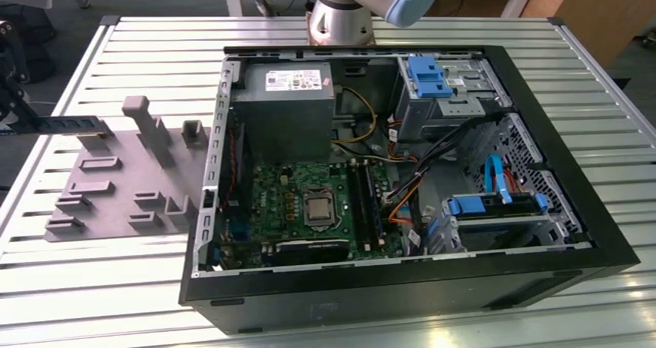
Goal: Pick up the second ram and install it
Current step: 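Pick up the second ram and move it above second insertion slot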
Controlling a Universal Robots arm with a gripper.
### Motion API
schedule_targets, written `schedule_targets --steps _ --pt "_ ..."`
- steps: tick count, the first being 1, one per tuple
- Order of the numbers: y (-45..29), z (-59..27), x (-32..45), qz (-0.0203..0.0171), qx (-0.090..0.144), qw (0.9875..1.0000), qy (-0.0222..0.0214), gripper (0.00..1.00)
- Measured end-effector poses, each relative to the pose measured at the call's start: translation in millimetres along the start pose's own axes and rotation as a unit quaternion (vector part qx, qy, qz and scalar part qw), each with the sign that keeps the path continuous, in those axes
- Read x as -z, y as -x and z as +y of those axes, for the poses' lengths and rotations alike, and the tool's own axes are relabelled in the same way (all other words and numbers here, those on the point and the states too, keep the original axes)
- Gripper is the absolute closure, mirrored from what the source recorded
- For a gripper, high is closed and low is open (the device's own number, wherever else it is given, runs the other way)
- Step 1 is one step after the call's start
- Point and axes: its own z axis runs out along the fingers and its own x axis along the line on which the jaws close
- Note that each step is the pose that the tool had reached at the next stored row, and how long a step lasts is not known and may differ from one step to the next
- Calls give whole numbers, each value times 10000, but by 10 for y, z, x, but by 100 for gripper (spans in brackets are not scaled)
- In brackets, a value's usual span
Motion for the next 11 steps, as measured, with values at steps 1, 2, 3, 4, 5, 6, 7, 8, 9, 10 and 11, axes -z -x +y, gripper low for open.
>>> schedule_targets --steps 1,2,3,4,5,6,7,8,9,10,11 --pt "0 0 15 0 0 10000 0 86" --pt "0 -1 30 0 0 10000 0 86" --pt "1 -1 43 0 0 10000 0 86" --pt "1 -1 55 0 0 10000 0 86" --pt "2 0 66 0 0 10000 0 86" --pt "2 -1 77 0 0 10000 0 86" --pt "2 -1 88 0 0 10000 0 86" --pt "2 -1 100 0 0 10000 0 86" --pt "2 -1 112 0 0 10000 0 86" --pt "2 -1 124 0 0 10000 0 86" --pt "2 -1 136 0 0 10000 0 86"
